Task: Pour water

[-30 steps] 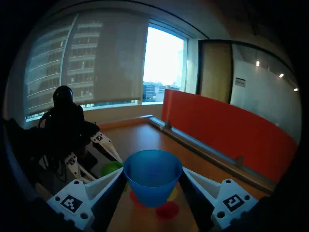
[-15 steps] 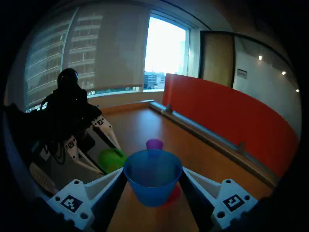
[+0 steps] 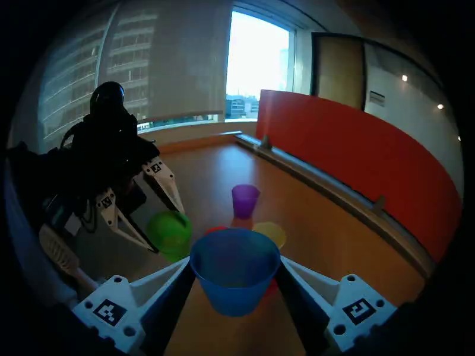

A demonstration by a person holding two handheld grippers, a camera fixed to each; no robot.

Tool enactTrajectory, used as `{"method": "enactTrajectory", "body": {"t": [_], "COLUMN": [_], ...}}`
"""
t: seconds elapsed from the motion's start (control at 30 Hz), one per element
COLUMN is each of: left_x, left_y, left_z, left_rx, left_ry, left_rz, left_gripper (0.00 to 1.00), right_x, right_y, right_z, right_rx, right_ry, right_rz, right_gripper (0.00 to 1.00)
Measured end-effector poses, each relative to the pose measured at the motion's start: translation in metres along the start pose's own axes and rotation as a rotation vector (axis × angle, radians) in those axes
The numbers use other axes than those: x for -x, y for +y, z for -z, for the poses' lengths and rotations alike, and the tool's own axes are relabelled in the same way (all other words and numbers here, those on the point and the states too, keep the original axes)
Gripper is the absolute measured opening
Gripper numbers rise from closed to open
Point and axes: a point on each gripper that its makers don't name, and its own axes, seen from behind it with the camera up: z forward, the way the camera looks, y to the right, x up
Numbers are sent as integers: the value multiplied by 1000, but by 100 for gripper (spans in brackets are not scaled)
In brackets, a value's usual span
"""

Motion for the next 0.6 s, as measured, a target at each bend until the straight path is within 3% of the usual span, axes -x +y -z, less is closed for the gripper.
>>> {"method": "enactTrajectory", "body": {"t": [0.6], "left_x": [36], "left_y": [11], "left_z": [-23], "left_rx": [46], "left_ry": [-61], "left_rz": [-3], "left_gripper": [86], "right_x": [24], "right_y": [-3], "right_z": [-12], "right_rx": [-8], "right_ry": [-37], "right_rz": [-3], "right_gripper": [90]}}
